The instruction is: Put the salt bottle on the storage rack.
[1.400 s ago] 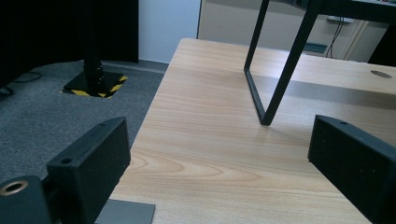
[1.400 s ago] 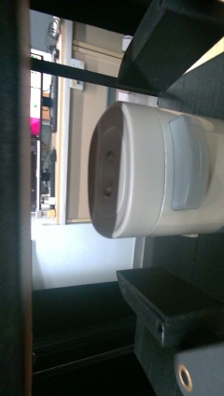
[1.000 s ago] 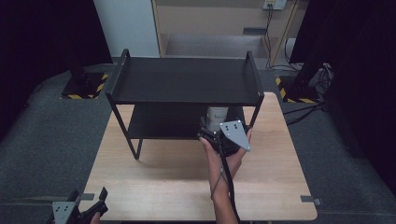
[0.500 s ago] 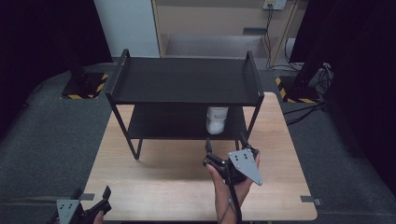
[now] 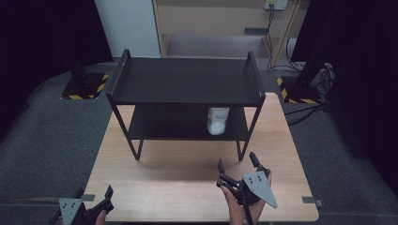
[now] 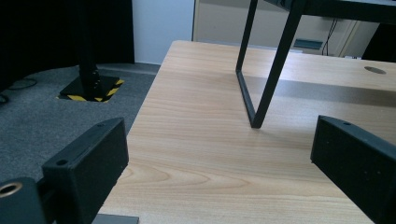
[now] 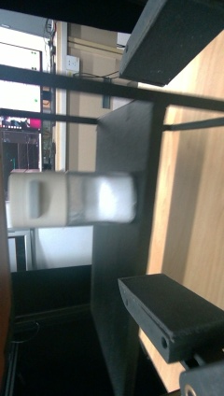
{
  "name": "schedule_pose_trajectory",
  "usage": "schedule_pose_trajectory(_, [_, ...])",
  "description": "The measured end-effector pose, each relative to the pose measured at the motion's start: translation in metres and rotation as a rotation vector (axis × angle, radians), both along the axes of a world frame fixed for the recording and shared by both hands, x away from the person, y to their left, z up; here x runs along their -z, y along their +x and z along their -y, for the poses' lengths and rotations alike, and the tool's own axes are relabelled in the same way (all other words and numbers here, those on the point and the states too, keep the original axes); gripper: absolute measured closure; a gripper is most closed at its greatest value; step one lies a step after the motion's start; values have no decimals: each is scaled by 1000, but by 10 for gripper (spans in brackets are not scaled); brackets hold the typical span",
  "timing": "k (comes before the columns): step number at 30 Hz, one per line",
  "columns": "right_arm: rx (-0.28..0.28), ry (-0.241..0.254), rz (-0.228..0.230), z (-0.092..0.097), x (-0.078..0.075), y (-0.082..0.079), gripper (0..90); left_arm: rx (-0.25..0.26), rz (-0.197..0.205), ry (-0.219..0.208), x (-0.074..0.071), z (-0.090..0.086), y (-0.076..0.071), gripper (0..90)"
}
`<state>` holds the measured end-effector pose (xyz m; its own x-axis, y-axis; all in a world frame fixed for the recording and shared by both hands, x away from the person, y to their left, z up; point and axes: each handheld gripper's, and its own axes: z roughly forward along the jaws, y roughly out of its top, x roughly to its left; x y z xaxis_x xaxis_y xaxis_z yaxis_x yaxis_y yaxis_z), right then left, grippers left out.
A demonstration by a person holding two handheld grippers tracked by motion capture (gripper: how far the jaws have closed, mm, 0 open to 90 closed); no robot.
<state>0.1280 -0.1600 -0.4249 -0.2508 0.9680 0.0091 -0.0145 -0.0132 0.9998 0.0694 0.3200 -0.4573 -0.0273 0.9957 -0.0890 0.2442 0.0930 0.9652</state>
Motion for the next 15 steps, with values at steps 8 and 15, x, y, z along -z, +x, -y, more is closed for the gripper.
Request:
schedule_pose_trajectory(8, [25, 3, -5, 23, 16, -15, 29, 7, 3, 19, -2, 2, 4, 27])
schedule_pose_trajectory(15, [51, 22, -34, 40, 33, -21, 33, 9, 13, 35, -3, 4, 7, 27])
